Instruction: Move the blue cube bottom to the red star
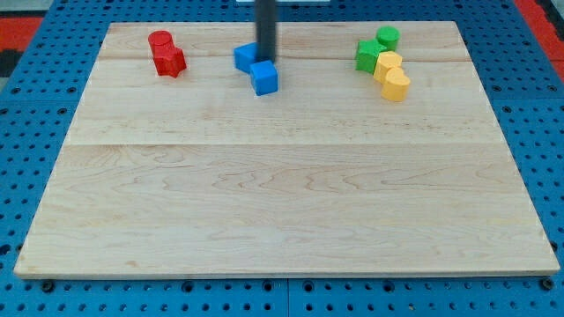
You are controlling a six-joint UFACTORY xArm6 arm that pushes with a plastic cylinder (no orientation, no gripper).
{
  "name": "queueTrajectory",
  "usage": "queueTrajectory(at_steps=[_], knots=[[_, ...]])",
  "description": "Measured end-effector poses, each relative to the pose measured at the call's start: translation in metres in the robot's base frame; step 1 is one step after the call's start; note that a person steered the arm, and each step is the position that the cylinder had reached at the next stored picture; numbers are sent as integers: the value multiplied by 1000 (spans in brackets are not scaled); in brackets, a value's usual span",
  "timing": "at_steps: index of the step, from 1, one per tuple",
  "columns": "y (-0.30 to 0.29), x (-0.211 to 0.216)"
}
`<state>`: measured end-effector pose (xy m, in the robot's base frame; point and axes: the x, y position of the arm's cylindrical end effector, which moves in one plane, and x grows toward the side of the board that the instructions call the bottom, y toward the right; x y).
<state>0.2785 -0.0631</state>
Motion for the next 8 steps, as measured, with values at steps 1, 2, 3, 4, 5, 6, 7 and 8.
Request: queueTrajectory(at_steps=[1, 2, 3, 4, 5, 6, 7, 8], knots=[[-37, -1], [11, -1], [77, 0], [90, 11], [41, 29], [-14, 28], [0, 49], [3, 79]])
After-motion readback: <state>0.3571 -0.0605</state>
